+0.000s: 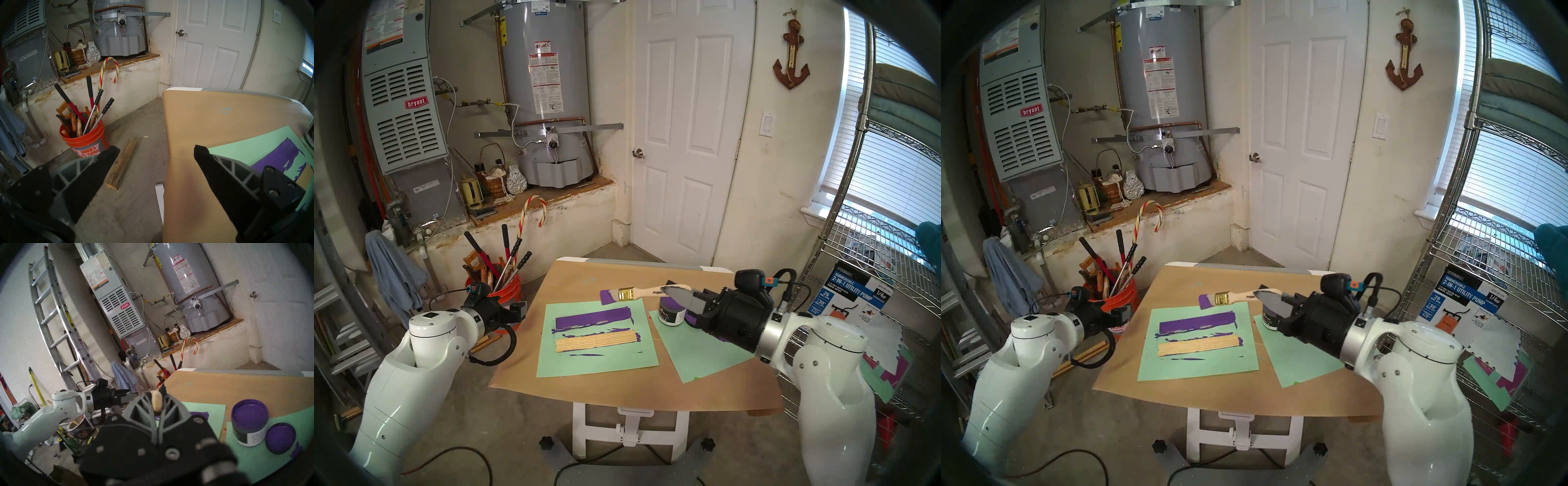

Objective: Pick up brush, dip the brush into paint, and paint the wood

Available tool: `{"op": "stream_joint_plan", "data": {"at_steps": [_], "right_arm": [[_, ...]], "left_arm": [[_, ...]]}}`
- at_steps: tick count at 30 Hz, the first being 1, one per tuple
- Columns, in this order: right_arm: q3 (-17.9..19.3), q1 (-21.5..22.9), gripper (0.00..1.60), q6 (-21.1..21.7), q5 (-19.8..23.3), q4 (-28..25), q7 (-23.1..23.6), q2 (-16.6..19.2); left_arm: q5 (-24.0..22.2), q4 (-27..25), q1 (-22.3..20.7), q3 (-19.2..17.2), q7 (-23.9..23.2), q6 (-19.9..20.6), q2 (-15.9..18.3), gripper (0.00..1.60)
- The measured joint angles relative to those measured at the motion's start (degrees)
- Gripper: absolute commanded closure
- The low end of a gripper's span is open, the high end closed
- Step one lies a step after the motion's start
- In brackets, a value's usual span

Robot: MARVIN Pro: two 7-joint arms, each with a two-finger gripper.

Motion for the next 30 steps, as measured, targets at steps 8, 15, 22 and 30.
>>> {"op": "stream_joint_plan", "data": {"at_steps": [8,15,22,30], "right_arm": [[-5.8,2.1,1.60,2.2,-1.7,3.7,-3.5,-1.7],[-8.6,3.5,1.60,3.4,-2.8,5.3,-4.5,-2.2],[-10.1,4.3,1.60,4.6,-2.7,5.5,-4.2,-2.3],[-12.4,4.6,1.60,5.3,-3.5,6.1,-4.0,-2.0]], "left_arm": [[0.0,0.0,0.0,0.0,0.0,0.0,0.0,0.00],[0.0,0.0,0.0,0.0,0.0,0.0,0.0,0.00],[0.0,0.0,0.0,0.0,0.0,0.0,0.0,0.00],[0.0,0.0,0.0,0.0,0.0,0.0,0.0,0.00]]}}
